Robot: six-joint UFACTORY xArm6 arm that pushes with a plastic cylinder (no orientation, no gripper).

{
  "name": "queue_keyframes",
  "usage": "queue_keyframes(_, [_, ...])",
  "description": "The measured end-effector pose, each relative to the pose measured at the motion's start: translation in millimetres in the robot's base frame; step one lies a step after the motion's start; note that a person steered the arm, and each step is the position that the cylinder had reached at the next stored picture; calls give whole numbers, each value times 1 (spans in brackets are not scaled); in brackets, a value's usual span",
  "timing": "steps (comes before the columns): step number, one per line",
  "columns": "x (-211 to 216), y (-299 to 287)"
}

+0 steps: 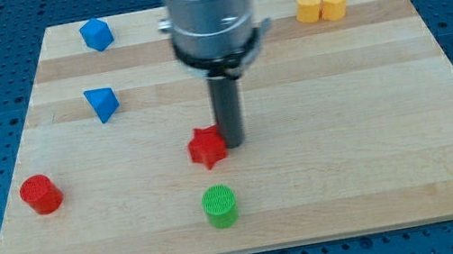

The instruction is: Push the red circle left beside the red star

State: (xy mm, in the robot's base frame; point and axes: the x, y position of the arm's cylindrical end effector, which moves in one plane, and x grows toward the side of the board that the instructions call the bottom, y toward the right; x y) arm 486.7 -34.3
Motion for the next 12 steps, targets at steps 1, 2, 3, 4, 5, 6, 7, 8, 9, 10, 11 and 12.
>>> queue_keyframes(1, [0, -51])
queue_keyframes(2, [-6, -76])
queue_keyframes(3, [-19, -116])
queue_keyframes(4, [-19, -185])
queue_keyframes(5, [-8, -261])
queue_keyframes(6, [2, -271])
queue_keyframes(7, [34, -270])
queue_keyframes(8, [57, -260])
queue_keyframes(9, [58, -215])
queue_keyframes(10, [45, -211])
queue_keyframes(11, [45, -238])
queue_keyframes(12, [24, -238])
